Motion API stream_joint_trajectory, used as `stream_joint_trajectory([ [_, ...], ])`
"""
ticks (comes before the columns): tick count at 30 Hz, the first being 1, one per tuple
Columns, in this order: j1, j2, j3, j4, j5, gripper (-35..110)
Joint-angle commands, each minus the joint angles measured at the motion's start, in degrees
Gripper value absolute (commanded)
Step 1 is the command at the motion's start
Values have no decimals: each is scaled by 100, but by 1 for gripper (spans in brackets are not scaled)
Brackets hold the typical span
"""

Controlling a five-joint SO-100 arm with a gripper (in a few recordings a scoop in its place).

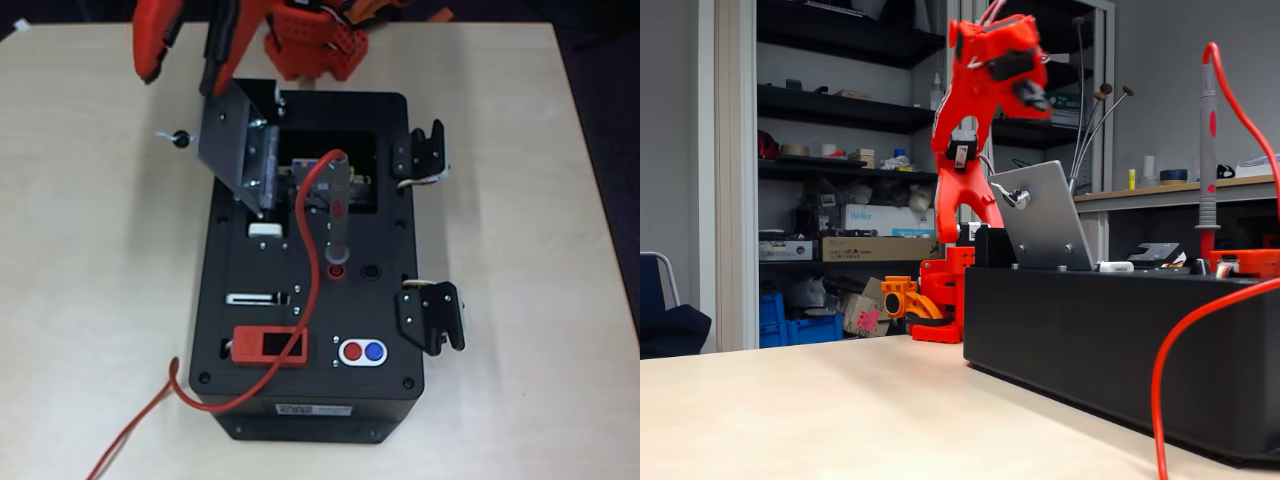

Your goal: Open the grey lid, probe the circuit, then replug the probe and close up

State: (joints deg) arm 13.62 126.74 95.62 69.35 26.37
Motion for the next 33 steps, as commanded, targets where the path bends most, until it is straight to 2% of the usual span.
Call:
stream_joint_trajectory([
  [1,-580,-193,-105,-53,1257,23],
  [9,-1784,-606,44,-97,4201,21],
  [13,-1986,-650,255,-466,5563,21],
  [22,-1934,-1538,-624,-378,7031,20],
  [33,-1828,-2610,-1556,-589,7436,19],
])
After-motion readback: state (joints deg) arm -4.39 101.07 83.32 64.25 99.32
